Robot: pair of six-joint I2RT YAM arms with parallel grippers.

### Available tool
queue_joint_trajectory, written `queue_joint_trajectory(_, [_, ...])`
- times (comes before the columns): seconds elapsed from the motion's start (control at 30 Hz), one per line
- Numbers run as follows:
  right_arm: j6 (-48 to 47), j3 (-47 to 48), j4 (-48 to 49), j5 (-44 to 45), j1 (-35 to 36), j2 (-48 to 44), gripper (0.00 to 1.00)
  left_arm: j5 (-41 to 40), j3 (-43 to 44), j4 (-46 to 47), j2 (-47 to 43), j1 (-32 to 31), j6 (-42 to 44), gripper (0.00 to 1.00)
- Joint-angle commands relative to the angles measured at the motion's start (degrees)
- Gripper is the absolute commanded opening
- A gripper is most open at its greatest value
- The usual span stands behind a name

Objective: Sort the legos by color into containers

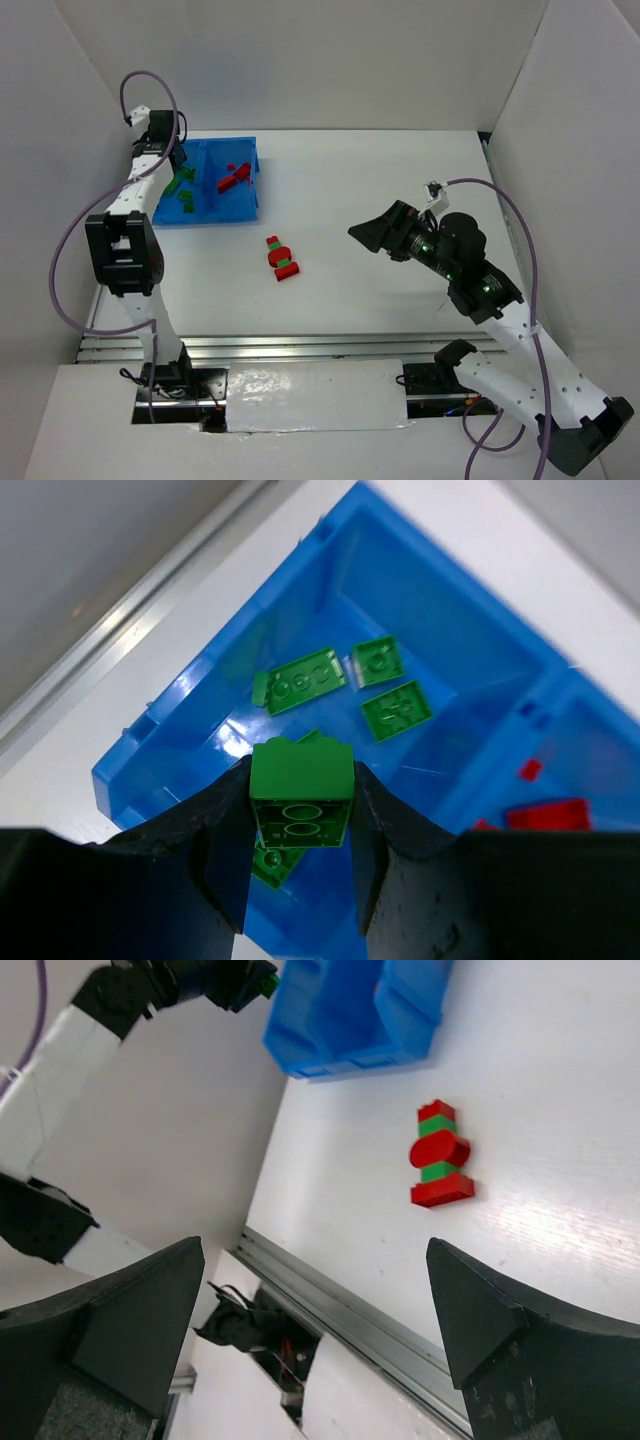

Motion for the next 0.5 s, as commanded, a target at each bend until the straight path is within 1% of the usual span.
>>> queue_joint_trajectory(0.0, [-2.7,-1.0,-0.4,0.1,-0.1,1.7,1.00,1.3,6.4,-6.9,3.9,0.2,-0.9,0.20])
queue_joint_trajectory(0.03, [-2.8,-0.9,-0.1,-0.4,-0.1,2.8,1.00,1.6,7.2,-7.4,5.3,0.4,-1.6,0.30])
queue_joint_trajectory(0.07, [-2.9,-0.6,0.1,-0.6,-0.1,3.2,1.00,2.3,7.1,-7.3,5.5,1.1,-1.5,0.35])
queue_joint_trajectory(0.1, [-2.9,-0.5,0.6,-1.4,-0.1,3.8,1.00,3.4,6.7,-6.3,5.8,1.3,-1.4,0.50])
queue_joint_trajectory(0.13, [-3.1,-0.3,0.8,-1.8,-0.1,4.6,1.00,3.2,6.6,-6.5,5.9,1.6,-1.8,0.60])
queue_joint_trajectory(0.17, [-3.2,-0.2,1.1,-2.0,-0.1,4.9,1.00,2.7,6.3,-6.9,5.5,1.6,-2.4,0.72])
queue_joint_trajectory(0.23, [-3.3,-0.1,1.6,-2.2,-0.1,6.1,1.00,2.4,4.8,-6.1,4.1,1.6,-2.6,0.99])
queue_joint_trajectory(0.4, [-4.2,-0.3,2.4,-0.6,0.3,9.9,1.00,0.8,4.8,-7.8,-0.2,1.8,-4.1,1.00])
queue_joint_trajectory(0.47, [-6.4,1.2,1.3,3.7,3.4,14.7,1.00,1.1,5.5,-11.1,-3.0,1.9,-5.4,0.99])
